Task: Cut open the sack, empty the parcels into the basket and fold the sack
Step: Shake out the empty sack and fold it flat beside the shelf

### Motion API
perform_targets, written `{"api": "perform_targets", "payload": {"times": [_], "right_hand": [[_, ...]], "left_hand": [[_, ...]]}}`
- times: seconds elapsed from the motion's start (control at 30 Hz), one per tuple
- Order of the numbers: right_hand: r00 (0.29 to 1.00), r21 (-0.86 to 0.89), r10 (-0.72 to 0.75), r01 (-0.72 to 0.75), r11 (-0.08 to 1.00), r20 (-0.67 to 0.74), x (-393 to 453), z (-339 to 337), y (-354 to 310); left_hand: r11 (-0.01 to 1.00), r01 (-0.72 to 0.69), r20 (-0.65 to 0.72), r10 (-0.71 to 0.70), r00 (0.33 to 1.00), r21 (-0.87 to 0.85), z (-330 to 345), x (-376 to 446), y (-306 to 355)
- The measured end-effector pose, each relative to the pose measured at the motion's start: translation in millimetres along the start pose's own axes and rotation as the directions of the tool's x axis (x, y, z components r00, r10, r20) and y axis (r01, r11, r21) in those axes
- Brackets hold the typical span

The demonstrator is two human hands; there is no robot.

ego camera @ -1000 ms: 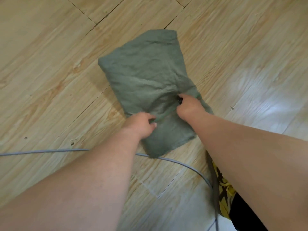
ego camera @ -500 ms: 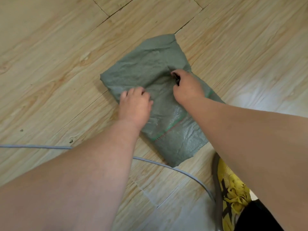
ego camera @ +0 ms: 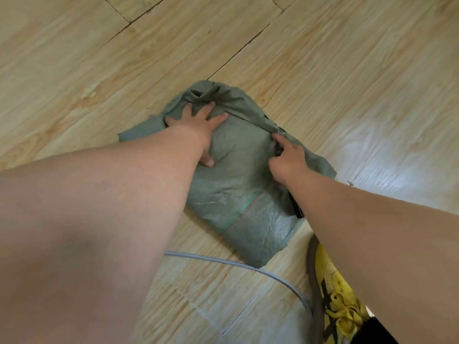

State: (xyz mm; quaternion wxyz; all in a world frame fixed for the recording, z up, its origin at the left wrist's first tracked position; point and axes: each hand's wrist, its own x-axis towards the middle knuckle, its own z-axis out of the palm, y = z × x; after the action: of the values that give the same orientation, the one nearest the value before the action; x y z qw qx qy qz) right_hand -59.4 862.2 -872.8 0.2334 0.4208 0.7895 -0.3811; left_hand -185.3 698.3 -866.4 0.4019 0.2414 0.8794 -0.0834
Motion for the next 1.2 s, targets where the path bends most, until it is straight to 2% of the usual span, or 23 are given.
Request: {"api": "perform_targets", "payload": {"times": [0.07,0.13,0.17,0.2,0.23,0.27,0.3,0.33,0.37,0.4,0.43,0.47,0.5,0.57,0.6,0.67,0.73,0.83,0.93,1.07,1.17,1.2], "right_hand": [[1.000,-0.035,-0.004,0.004,0.999,0.013,1.3,-2.1,-2.7],[0.995,-0.111,-0.038,0.028,0.993,-0.089,0.6,-4.4,-13.4],[0.979,-0.139,-0.084,0.058,0.989,-0.186,-0.8,-6.5,-19.7],[0.947,-0.169,-0.162,0.118,0.979,-0.276,-2.8,-7.8,-25.6],[0.914,-0.195,-0.243,0.186,0.963,-0.326,-2.3,-7.9,-29.0],[0.900,-0.204,-0.296,0.240,0.949,-0.321,-0.8,-7.0,-31.2],[0.906,-0.200,-0.316,0.267,0.943,-0.282,1.7,-5.9,-34.0],[0.918,-0.192,-0.316,0.274,0.942,-0.239,2.7,-4.8,-36.8],[0.935,-0.185,-0.291,0.255,0.949,-0.202,4.1,-3.4,-38.3],[0.952,-0.182,-0.253,0.223,0.958,-0.169,4.9,-1.3,-39.2],[0.969,-0.169,-0.201,0.176,0.970,-0.144,6.1,0.5,-39.5],[0.983,-0.159,-0.135,0.115,0.981,-0.123,6.1,1.2,-39.8],[0.993,-0.150,-0.062,0.047,0.988,-0.098,4.5,0.8,-39.3],[0.999,-0.137,0.038,-0.041,0.990,-0.026,5.7,0.8,-33.7],[0.998,-0.114,0.054,-0.051,0.992,0.023,4.5,0.4,-32.2],[0.993,0.043,0.039,-0.044,0.998,0.115,-6.0,2.0,-35.7],[0.976,0.238,0.034,-0.086,0.968,0.216,-16.9,4.4,-48.2],[0.970,0.372,0.015,-0.107,0.922,0.243,-30.9,9.5,-84.5],[0.963,0.437,-0.060,-0.063,0.897,0.263,-48.8,19.7,-131.8],[0.915,0.562,-0.243,0.022,0.827,0.321,-78.2,33.8,-194.7],[0.865,0.650,-0.337,0.015,0.759,0.373,-94.2,48.1,-226.2],[0.855,0.668,-0.354,0.011,0.744,0.379,-98.5,54.3,-231.8]], "left_hand": [[0.999,0.025,-0.054,-0.023,0.998,0.021,2.4,-3.1,0.7],[0.997,0.071,-0.267,-0.058,0.962,0.038,9.6,-13.3,7.0],[0.997,0.078,-0.420,-0.064,0.905,0.015,17.3,-21.5,11.9],[0.996,0.065,-0.576,-0.084,0.813,-0.053,27.8,-32.1,18.1],[0.983,0.044,-0.695,-0.156,0.702,-0.176,41.4,-44.7,25.4],[0.929,0.033,-0.738,-0.314,0.597,-0.368,55.5,-58.3,32.9],[0.804,0.042,-0.672,-0.524,0.522,-0.594,67.0,-70.8,38.8],[0.584,0.073,-0.482,-0.728,0.488,-0.808,77.4,-80.0,42.8],[0.295,0.132,-0.201,-0.857,0.475,-0.946,86.4,-86.6,46.4],[0.014,0.193,0.079,-0.881,0.467,-0.981,93.9,-89.8,48.3],[-0.208,0.203,0.283,-0.831,0.478,-0.957,100.4,-91.3,47.1],[-0.365,0.165,0.395,-0.757,0.520,-0.916,105.2,-91.5,43.7],[-0.469,0.113,0.439,-0.676,0.592,-0.876,110.6,-89.0,37.4],[-0.584,0.085,0.439,-0.498,0.748,-0.807,114.2,-90.7,23.1],[-0.604,0.108,0.426,-0.414,0.805,-0.789,113.4,-94.7,15.2],[-0.594,0.137,0.387,-0.316,0.866,-0.792,109.6,-103.4,-6.0],[-0.585,0.138,0.349,-0.265,0.899,-0.799,97.2,-117.6,-31.6],[-0.537,0.140,0.333,-0.281,0.900,-0.832,73.4,-142.2,-66.8],[-0.444,0.000,0.241,-0.486,0.840,-0.896,44.3,-167.0,-95.2],[-0.353,-0.287,0.095,-0.761,0.642,-0.891,16.8,-196.7,-143.1],[-0.296,-0.407,0.025,-0.832,0.554,-0.864,10.8,-215.2,-173.6],[-0.295,-0.421,0.019,-0.836,0.548,-0.858,12.3,-219.3,-181.2]]}}
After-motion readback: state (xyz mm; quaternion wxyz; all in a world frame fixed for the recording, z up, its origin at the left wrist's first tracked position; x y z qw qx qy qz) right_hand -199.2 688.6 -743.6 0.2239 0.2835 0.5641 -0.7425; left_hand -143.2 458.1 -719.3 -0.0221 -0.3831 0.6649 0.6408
